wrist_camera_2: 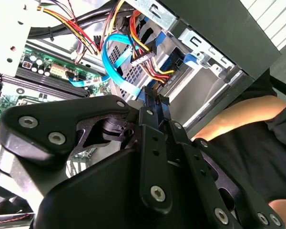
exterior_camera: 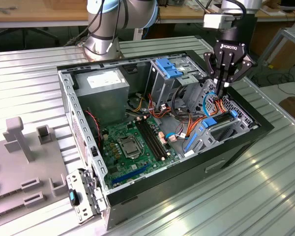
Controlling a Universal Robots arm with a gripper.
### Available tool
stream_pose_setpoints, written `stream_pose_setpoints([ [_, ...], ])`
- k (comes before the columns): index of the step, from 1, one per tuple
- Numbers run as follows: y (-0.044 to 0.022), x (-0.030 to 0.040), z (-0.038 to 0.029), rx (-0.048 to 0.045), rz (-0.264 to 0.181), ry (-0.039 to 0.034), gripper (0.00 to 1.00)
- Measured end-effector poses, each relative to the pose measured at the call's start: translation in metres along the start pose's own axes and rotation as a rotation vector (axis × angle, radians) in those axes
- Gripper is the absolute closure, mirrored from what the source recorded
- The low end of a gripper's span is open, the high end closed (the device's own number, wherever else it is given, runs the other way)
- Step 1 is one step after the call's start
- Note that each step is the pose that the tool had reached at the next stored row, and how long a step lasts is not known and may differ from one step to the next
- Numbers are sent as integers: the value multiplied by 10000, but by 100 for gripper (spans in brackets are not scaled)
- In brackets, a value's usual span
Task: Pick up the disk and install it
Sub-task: 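Insert the second disk wire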
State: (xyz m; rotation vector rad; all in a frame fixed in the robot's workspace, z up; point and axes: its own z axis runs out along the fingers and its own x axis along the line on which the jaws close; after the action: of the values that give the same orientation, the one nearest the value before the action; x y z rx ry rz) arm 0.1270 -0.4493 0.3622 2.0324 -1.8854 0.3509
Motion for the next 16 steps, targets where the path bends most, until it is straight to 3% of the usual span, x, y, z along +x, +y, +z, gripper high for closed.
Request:
stream_pose_setpoints([
  [5, -6, 3, 1, 68, -187, 16, 83],
  [7, -6, 16, 6, 155, -381, 35, 83],
  [9, -3, 46, 20, 162, -385, -27, 83],
  [11, 3, 126, 58, 189, -396, -285, 83],
  [13, 27, 228, 108, 207, -403, -456, 83],
  [15, 66, 257, 126, 229, -413, -665, 83],
  [16, 85, 270, 135, 247, -420, -834, 83],
])
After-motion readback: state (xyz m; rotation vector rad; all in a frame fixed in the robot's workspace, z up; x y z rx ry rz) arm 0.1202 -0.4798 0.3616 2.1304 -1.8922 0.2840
